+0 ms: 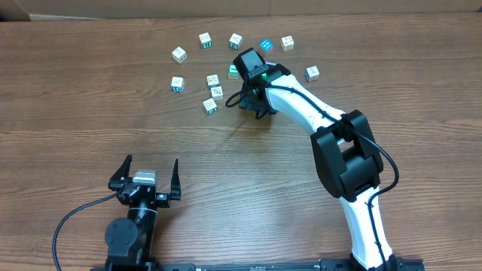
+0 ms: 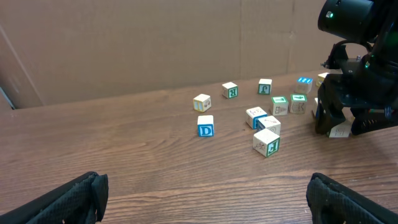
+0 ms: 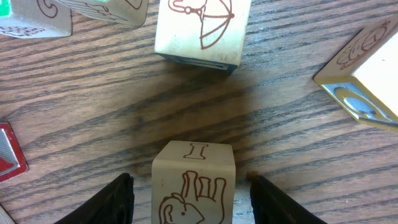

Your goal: Form a circle

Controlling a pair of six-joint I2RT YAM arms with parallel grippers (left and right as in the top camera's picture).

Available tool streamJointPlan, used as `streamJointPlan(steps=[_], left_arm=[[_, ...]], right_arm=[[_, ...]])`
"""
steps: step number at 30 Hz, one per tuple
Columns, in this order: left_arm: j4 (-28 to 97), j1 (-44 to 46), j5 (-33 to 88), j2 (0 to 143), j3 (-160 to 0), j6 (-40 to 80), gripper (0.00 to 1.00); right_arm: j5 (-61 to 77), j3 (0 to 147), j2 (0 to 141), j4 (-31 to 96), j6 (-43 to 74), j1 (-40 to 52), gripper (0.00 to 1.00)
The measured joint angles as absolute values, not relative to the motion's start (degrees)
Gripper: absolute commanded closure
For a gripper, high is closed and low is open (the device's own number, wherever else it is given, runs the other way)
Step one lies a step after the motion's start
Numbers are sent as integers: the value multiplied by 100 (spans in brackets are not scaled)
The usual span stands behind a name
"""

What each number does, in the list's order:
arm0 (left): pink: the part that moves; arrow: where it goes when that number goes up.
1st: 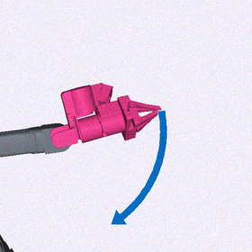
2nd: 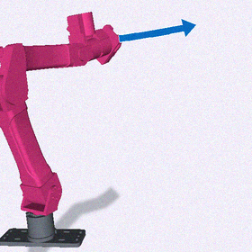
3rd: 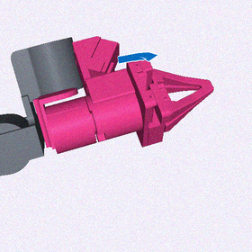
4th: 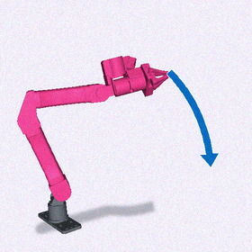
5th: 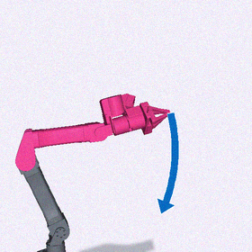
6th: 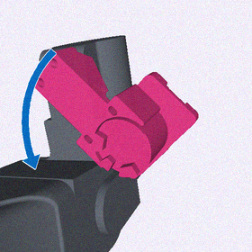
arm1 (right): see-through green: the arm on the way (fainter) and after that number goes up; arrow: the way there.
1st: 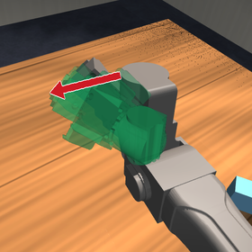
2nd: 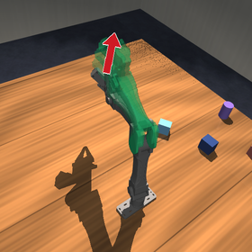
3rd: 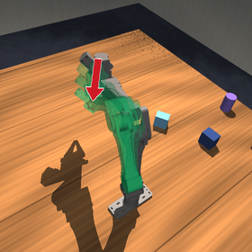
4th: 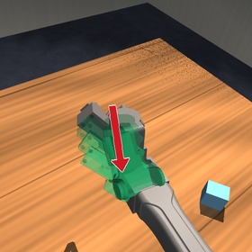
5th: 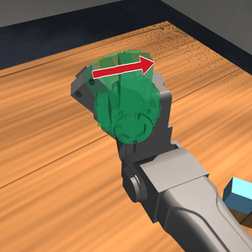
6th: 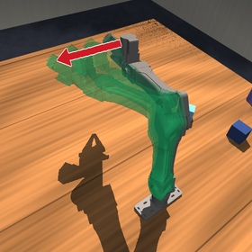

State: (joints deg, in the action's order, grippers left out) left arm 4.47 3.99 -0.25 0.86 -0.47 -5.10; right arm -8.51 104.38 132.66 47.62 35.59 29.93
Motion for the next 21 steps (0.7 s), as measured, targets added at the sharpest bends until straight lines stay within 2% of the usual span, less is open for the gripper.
streamJointPlan(steps=[21], left_arm=[[447, 399, -25, 86, -47, -513, 0]], right_arm=[[-851, 10438, 13266, 4777, 3559, 2993, 44]])
